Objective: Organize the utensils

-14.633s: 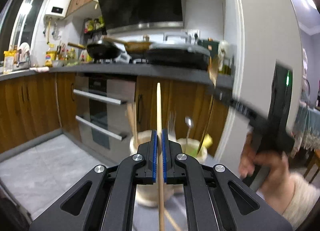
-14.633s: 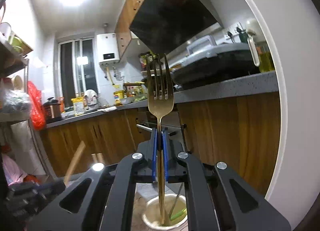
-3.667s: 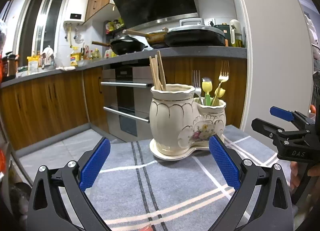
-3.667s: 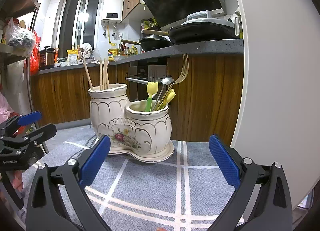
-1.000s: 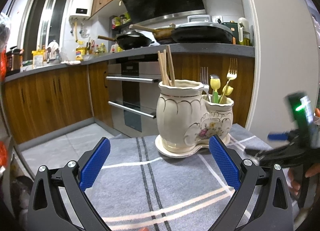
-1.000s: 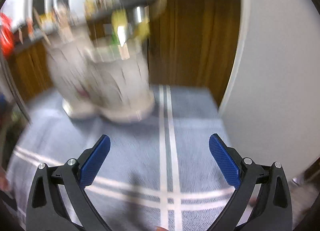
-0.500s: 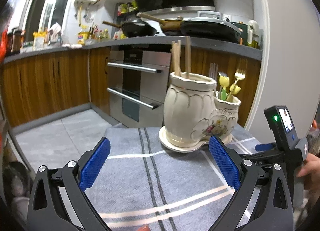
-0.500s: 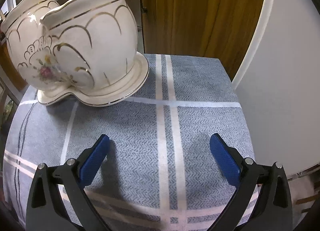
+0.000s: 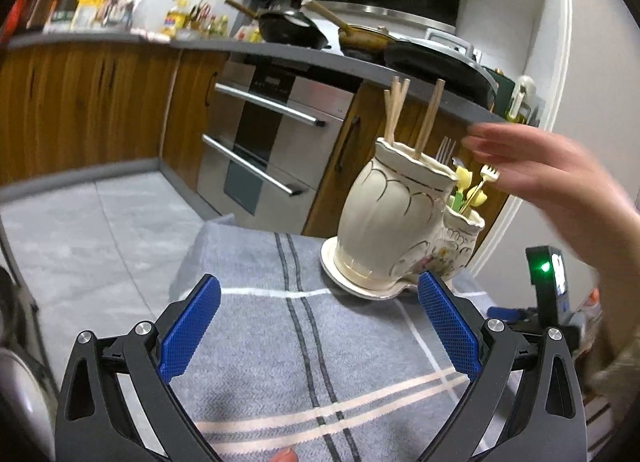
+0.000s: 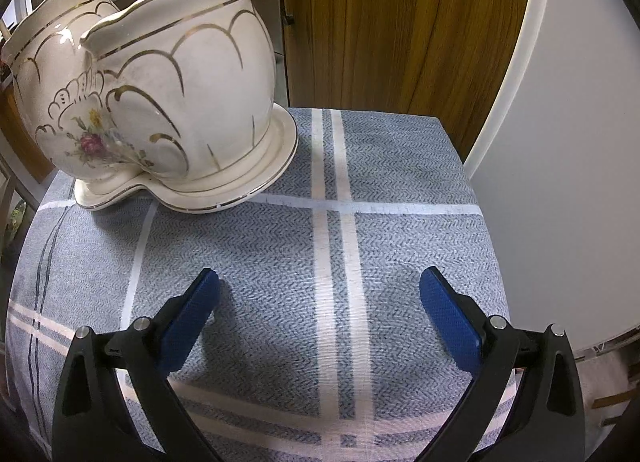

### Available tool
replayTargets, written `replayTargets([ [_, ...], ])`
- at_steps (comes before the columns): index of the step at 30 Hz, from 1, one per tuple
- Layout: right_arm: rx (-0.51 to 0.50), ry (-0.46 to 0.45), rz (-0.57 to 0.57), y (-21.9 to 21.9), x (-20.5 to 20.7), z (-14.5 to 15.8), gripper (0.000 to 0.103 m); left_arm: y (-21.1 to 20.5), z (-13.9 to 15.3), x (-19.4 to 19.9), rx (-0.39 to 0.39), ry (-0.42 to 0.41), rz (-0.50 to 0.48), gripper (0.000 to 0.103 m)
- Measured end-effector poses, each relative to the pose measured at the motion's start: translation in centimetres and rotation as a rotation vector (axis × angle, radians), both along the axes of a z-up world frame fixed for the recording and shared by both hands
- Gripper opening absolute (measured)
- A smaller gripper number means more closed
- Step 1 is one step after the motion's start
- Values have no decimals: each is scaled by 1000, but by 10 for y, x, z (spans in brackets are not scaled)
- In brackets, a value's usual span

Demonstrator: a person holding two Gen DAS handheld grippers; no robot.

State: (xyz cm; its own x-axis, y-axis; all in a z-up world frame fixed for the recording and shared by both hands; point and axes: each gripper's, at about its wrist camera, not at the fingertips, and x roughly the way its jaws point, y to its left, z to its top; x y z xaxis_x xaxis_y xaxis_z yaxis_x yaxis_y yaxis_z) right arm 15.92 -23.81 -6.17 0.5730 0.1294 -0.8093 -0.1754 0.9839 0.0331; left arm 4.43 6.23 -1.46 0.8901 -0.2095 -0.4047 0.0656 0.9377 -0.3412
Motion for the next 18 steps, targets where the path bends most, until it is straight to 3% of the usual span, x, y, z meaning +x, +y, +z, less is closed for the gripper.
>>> replayTargets([
  [10,-1,0,-1,3,2,0,99,3,0,0,-45,-15,-61,98],
  [18,-1,0,-1,2,1,1,99,-5,3,-1,-9,-32,-58,98],
])
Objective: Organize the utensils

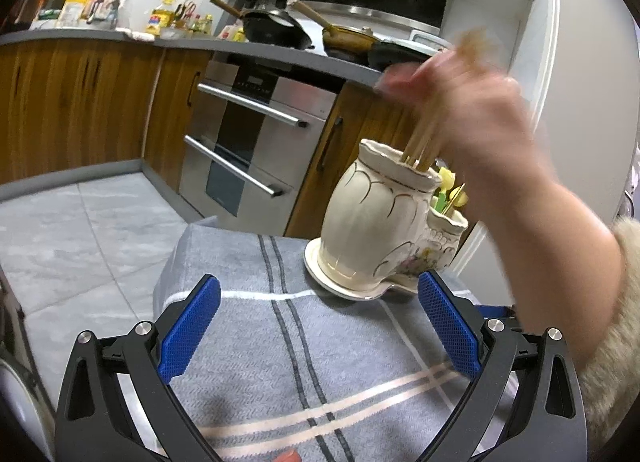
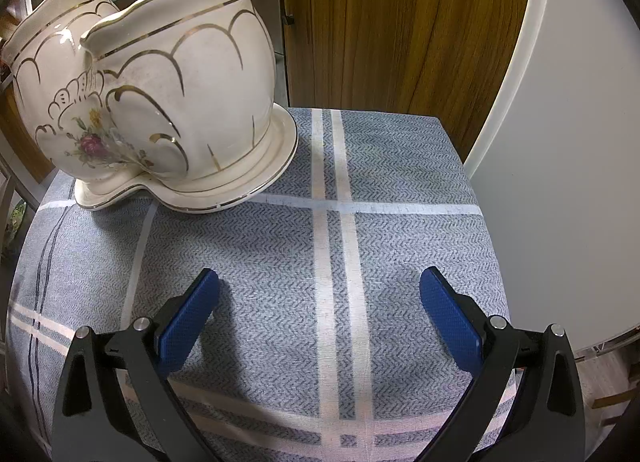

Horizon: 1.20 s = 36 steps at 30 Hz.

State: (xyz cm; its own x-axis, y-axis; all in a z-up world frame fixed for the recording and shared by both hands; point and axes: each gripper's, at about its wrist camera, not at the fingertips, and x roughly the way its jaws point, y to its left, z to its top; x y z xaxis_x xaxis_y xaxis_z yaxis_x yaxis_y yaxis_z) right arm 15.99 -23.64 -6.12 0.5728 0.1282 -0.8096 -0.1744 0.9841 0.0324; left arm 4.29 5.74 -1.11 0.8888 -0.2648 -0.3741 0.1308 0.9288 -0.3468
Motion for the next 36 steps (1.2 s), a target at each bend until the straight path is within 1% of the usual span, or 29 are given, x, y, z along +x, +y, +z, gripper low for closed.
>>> replayTargets([
  [4,0,0,0,1,1,0,99,8,-1,-1,-44,-13,16,98],
  [7,0,0,0,2,2,0,99,14,-4,2,-74,2,32,98],
  [12,0,0,0,0,0,0,99,18,-4,1,-95,2,37,98],
  [16,-1,0,-1,2,2,-1,99,16,-4,3,-90,7,35,98],
  [24,-1,0,-1,0,-1,0,99,17,-2,-1,-92,-10,13,98],
  [36,-1,0,-2,0,0,0,99,16,0,-3,-72,-19,17,98],
])
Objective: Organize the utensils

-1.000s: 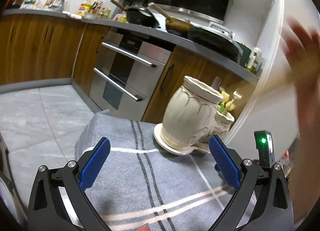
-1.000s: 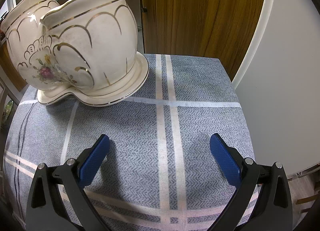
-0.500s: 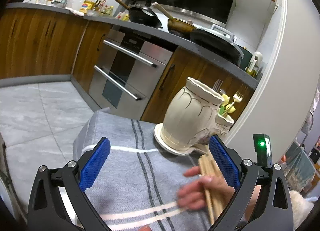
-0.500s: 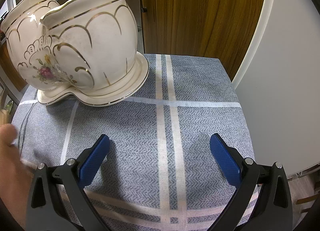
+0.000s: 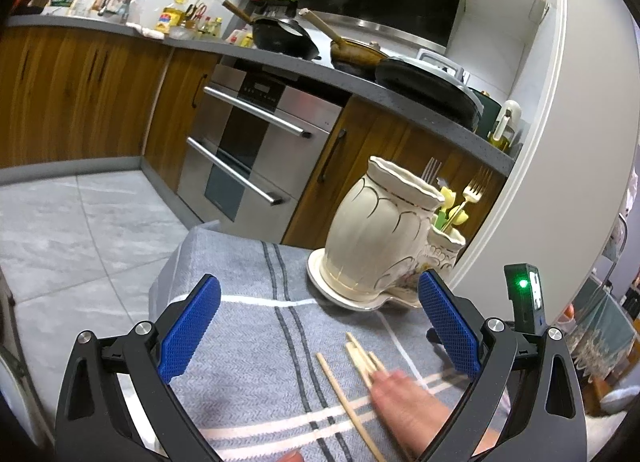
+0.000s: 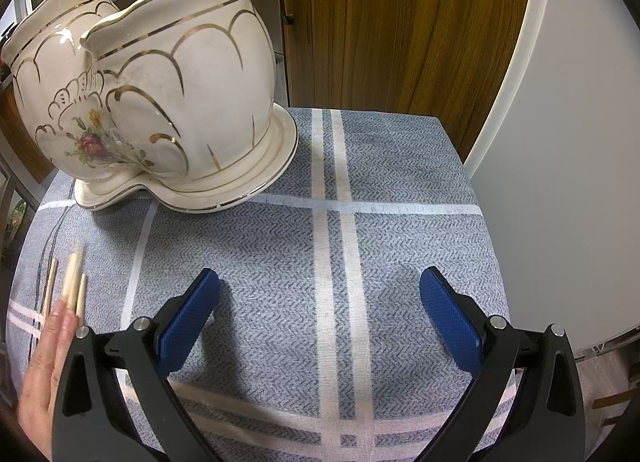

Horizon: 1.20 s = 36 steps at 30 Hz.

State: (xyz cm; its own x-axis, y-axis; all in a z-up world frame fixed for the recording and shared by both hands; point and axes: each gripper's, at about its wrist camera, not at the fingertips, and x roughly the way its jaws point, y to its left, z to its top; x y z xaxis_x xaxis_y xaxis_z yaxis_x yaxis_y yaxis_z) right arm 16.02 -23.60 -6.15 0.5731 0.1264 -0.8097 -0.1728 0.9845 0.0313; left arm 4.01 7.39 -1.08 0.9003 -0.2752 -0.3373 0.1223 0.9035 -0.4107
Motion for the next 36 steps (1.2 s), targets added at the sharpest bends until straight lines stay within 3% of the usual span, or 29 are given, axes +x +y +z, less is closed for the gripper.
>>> replayTargets([
  [36,-1,1,-1,2,2,-1,99,11,-2,7,-44,10,-20,98],
])
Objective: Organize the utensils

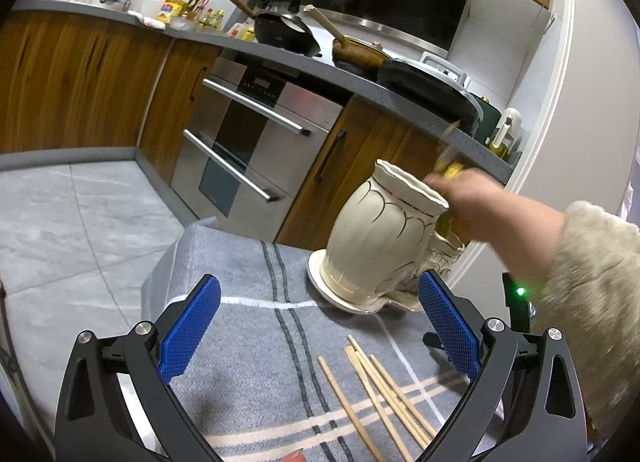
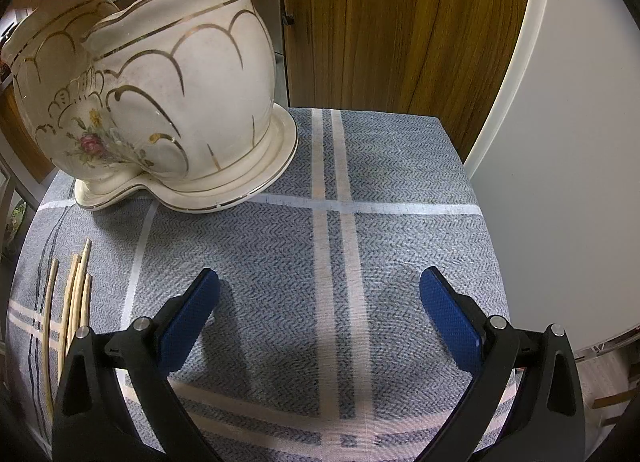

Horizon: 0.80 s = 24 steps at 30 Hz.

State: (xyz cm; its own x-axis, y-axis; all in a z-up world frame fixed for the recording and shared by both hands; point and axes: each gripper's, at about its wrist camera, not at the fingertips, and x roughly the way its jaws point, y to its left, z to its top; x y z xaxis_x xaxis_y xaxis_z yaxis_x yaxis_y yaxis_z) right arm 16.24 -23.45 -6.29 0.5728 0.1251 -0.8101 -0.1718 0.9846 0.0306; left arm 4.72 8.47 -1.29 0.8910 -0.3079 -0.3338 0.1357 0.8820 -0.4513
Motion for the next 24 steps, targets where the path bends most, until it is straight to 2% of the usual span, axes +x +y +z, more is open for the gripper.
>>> replayTargets([
  [24,-1,0,-1,0,-1,1,99,-8,-2,-4,1,10,-4,98],
])
